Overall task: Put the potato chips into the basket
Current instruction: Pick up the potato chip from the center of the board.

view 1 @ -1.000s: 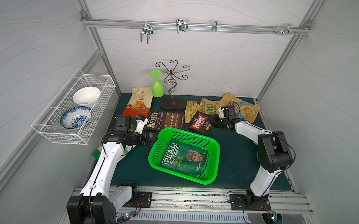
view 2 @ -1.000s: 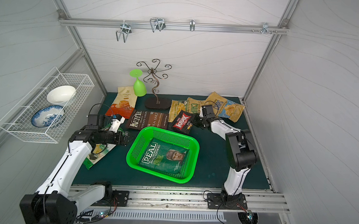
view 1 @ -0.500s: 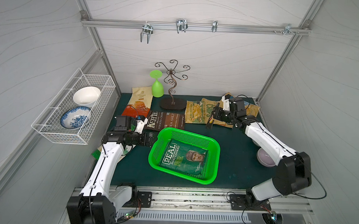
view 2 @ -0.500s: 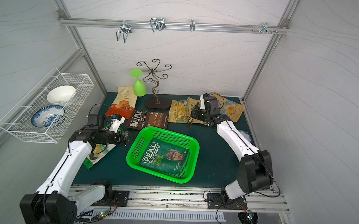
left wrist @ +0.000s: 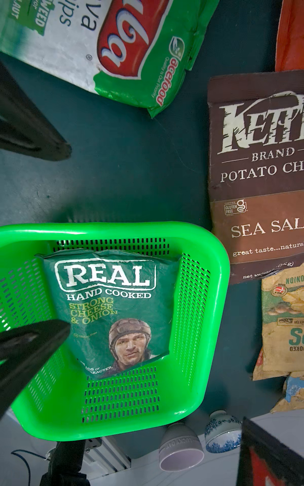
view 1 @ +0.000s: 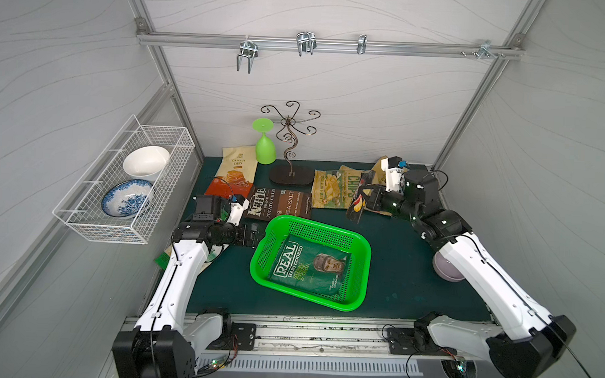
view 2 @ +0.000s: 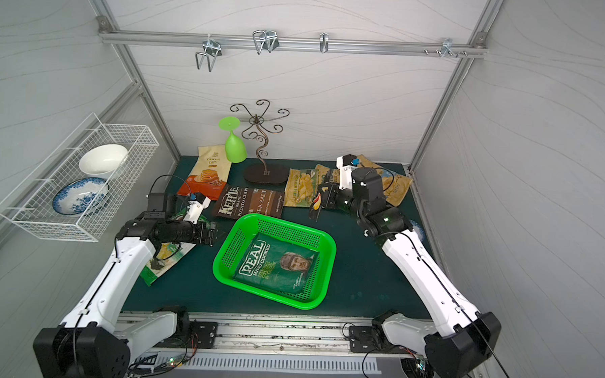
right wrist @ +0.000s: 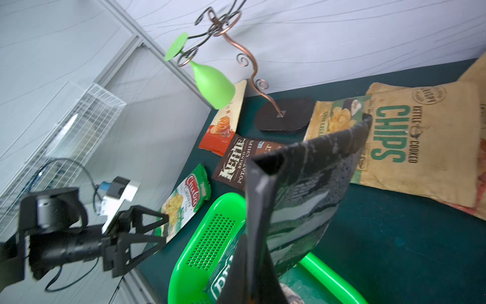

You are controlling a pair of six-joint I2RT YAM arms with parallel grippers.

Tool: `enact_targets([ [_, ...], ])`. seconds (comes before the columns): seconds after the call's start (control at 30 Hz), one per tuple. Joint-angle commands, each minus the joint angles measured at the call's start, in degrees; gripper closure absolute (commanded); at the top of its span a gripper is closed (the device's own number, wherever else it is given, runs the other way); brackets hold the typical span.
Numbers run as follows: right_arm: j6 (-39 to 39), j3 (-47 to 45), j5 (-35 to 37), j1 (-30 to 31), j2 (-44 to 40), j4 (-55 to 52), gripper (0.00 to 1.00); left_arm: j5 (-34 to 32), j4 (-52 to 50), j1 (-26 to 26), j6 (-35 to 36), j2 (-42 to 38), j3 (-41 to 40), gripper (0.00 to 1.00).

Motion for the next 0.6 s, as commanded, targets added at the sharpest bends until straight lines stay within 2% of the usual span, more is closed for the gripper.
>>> enact_targets([
  [0.0, 0.14, 0.98, -0.31, 4.6, -0.81, -1.17, 1.0, -0.65, 1.17, 0.24, 0.3, -0.38, 0.21, 0.01],
  [0.27, 6.27, -1.23, 0.47, 16.45, 2.6, 5.92, 1.0, -1.48, 1.46, 0.23, 0.12, -0.25, 0.14, 0.01],
  [0.4, 7.68, -0.57, 1.39, 21.82, 7.73, 9.67, 1.0, -1.65, 1.44, 0.25, 0.12, -0.44, 0.14, 0.01],
  [0.57, 11.26, 1.07, 6.09, 27.42, 15.12, 13.23, 1.0, -1.75, 1.44, 0.22, 0.04, -0.54, 0.14, 0.01],
])
